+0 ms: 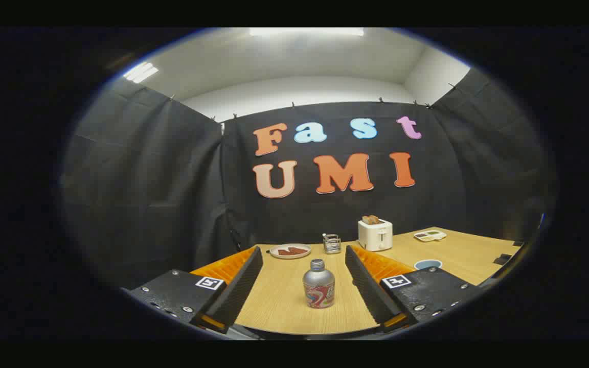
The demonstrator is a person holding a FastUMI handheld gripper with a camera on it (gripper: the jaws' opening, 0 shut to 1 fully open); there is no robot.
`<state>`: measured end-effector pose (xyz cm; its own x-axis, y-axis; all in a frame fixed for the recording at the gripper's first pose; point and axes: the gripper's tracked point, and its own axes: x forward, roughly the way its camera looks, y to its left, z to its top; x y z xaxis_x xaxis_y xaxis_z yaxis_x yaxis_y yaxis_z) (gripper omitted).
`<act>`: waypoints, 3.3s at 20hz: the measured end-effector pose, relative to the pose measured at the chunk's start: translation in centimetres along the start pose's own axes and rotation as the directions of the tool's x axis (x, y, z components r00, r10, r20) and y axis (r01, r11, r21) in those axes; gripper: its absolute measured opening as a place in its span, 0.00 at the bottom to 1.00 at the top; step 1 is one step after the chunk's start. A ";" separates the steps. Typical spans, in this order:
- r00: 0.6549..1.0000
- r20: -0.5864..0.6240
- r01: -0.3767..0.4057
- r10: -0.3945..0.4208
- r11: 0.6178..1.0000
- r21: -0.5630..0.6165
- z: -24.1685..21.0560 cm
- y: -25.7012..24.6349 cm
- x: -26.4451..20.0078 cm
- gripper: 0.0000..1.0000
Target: Take the bottle from table, then pour the juice into the cup, finally place the bottle on the coaster
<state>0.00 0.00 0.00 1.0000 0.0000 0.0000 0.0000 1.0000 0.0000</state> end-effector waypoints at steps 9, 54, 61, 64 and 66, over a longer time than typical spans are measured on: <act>1.000 -0.016 0.006 -0.007 0.999 -0.041 -0.6 -0.3 0.0 0.96; 0.981 -0.150 0.110 -0.125 0.989 -0.103 -15.8 -3.2 10.3 0.97; 0.963 -0.239 0.099 -0.124 0.989 -0.112 -19.3 -3.7 10.4 0.96; 0.957 -0.265 0.088 -0.116 0.989 -0.116 -20.1 -3.9 10.3 0.94; 0.951 -0.291 0.077 -0.104 0.992 -0.103 -20.6 -3.6 10.4 0.91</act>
<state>10.44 -3.62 -20.63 0.9509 -0.1045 -0.2915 0.0774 0.9917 -0.1029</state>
